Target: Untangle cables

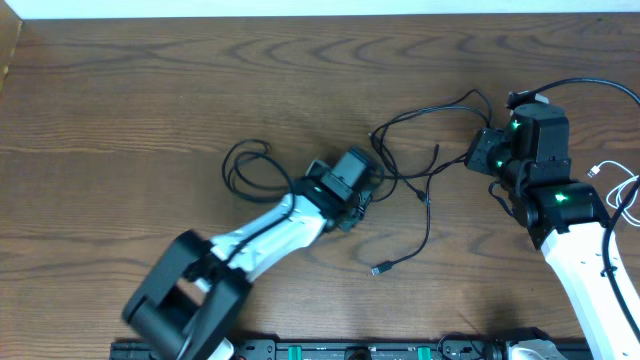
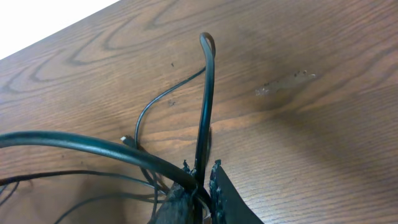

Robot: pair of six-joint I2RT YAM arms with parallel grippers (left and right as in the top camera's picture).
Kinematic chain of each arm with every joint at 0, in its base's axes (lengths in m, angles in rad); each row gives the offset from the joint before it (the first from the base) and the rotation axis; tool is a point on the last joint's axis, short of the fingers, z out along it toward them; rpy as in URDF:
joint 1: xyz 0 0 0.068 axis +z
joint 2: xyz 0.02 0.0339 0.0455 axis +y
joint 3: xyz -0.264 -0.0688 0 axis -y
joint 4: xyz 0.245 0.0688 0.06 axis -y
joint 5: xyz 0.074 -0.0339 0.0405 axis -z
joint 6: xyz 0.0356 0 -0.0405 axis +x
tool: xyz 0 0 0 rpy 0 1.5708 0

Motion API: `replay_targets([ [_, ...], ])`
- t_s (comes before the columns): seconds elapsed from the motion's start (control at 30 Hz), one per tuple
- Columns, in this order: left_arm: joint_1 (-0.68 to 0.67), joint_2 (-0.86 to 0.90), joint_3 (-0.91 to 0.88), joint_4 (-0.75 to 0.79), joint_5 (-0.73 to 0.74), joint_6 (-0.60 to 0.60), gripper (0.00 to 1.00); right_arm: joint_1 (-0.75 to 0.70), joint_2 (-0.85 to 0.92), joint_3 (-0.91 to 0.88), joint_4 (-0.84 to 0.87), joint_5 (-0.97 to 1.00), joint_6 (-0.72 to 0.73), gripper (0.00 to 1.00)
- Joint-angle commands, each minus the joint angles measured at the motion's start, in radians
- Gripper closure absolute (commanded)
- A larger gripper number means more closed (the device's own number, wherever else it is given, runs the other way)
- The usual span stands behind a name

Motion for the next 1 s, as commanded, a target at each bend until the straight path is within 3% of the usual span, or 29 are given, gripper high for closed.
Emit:
replay_targets([
  [0.0,0.068,-0.118,-0.004,0.000,0.180,0.427,0.92,0.007,0.004,0.017,0.000,0.014,-0.012,0.94],
  [0.2,0.224,-0.316,-0.004,-0.032,0.438,0.843,0.92,0.007,0.004,0.017,-0.002,0.017,-0.013,0.94],
  [0.4,0.359,-0.461,-0.004,-0.167,0.645,1.054,0.92,0.007,0.004,0.017,-0.002,0.016,-0.011,0.93],
  [0.57,0.425,-0.494,-0.004,-0.207,0.640,1.053,0.92,0.007,0.004,0.017,-0.003,0.016,-0.011,0.93],
  [0.73,0.431,-0.473,-0.004,-0.286,0.410,0.981,0.92,0.007,0.004,0.017,-0.003,0.016,-0.011,0.93],
  [0.87,0.431,-0.449,-0.004,-0.361,0.242,0.860,0.70,0.007,0.004,0.017,-0.003,0.016,-0.011,0.93],
  [0.97,0.431,-0.423,-0.004,-0.382,0.184,0.779,0.43,0.007,0.004,0.017,-0.003,0.016,-0.011,0.93],
])
